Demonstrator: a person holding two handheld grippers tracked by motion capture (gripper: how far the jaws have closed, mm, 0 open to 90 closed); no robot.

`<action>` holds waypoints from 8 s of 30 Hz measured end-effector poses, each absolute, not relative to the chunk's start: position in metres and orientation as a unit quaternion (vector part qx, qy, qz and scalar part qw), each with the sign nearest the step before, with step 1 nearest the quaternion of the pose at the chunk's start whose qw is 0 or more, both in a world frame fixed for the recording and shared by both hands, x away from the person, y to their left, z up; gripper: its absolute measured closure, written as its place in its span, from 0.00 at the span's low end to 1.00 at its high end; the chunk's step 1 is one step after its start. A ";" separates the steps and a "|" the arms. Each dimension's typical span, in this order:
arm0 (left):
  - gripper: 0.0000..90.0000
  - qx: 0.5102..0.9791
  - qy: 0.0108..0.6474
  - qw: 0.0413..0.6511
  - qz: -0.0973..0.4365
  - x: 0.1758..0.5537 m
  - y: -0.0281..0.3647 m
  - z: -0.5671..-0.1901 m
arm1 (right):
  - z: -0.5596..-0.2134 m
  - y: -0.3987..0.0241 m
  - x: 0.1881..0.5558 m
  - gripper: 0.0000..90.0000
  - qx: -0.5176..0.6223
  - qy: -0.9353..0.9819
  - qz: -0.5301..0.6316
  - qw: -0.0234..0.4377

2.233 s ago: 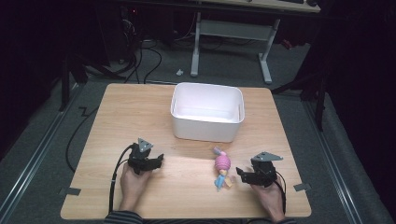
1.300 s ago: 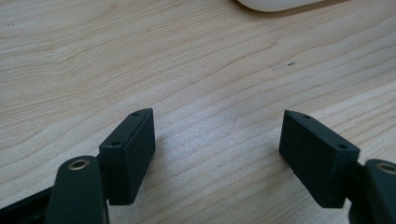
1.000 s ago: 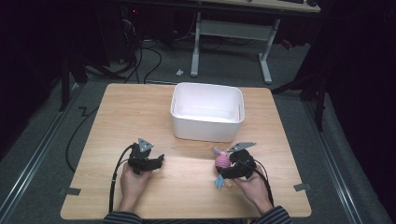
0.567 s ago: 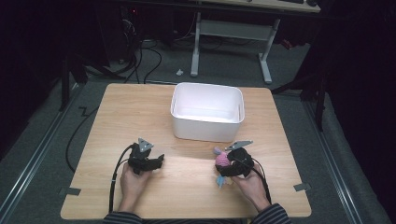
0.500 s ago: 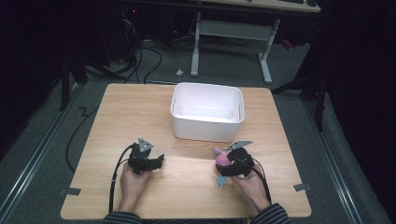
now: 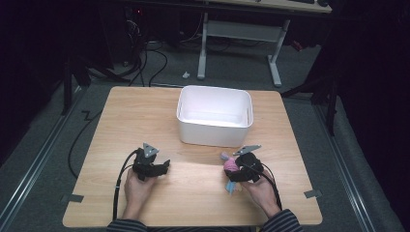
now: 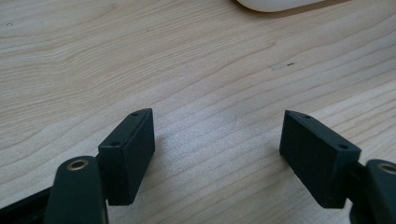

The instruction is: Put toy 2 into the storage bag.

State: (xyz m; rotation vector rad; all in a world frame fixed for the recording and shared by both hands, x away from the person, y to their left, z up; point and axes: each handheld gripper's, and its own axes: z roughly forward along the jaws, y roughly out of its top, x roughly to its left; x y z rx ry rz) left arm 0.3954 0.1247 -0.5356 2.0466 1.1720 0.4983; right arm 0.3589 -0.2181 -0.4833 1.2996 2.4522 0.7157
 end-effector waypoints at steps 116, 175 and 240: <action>0.30 0.794 0.453 0.356 0.194 0.395 0.124 -0.536 | -0.310 -0.241 0.452 0.39 0.395 0.837 0.331 0.186; 0.30 0.792 0.455 0.359 0.192 0.395 0.125 -0.536 | -0.369 -0.215 0.499 0.33 0.410 0.856 0.287 0.129; 0.30 0.794 0.453 0.356 0.194 0.395 0.124 -0.536 | -0.412 -0.328 0.339 0.42 0.470 0.763 0.383 0.223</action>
